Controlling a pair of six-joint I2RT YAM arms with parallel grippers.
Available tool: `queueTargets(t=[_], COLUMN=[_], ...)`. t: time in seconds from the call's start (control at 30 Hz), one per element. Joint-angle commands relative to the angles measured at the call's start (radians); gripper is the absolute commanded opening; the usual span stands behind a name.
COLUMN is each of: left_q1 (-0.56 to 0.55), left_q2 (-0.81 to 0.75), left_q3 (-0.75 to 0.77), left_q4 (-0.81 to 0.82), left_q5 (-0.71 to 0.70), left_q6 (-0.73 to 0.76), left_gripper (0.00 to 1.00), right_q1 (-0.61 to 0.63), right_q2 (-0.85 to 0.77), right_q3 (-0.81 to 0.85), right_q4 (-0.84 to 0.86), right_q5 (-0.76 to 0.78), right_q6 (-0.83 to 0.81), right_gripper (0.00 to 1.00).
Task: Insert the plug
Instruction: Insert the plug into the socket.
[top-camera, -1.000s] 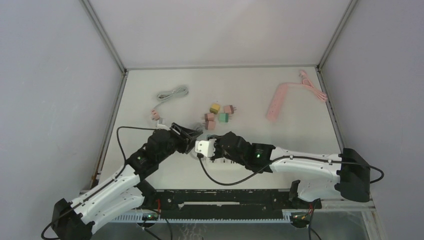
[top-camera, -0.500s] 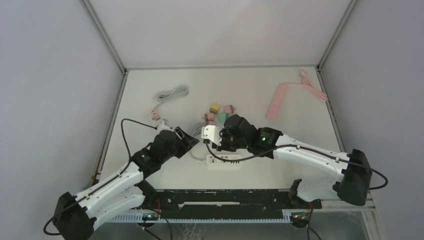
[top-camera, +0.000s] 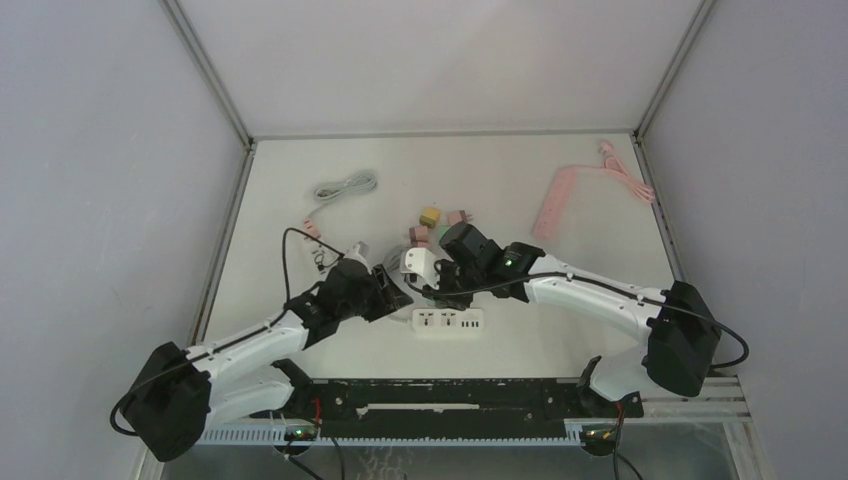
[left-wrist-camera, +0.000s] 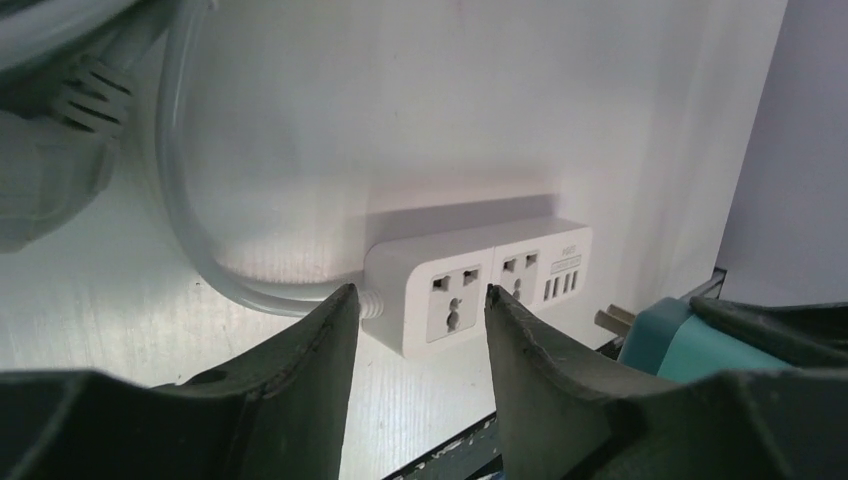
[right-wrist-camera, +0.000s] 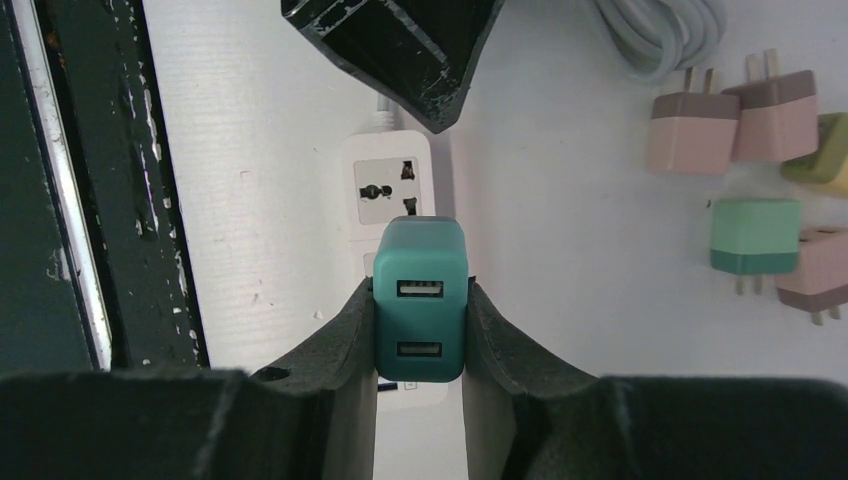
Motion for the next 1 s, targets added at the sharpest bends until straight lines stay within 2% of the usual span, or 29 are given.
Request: queueTargets(t=[0.0,0.27,0.97], left_q1=[0.025,0.057,0.093], left_q2=[0.035,0.128,0.269], left_q3=[-0.068,-0.118,-0.15], left_q4=[0.147,0.293,0.355], left_q5=[0.121,0.257,0.303], left_q6=[0.027,0.022,0.06], left_gripper=[0.52,0.49,0.39], right_q1=[-0.012,-0.019,-0.023], right_q2=[0.021,0.097,0.228], right_q3=[0.051,0.084,0.103], right_q4=[0.033,0.023,0.063], right_q5=[-0.069,-0.115,-0.148], right_q6=[0.016,0.01,-0.049], right_gripper=[0.0,0.0,0.0])
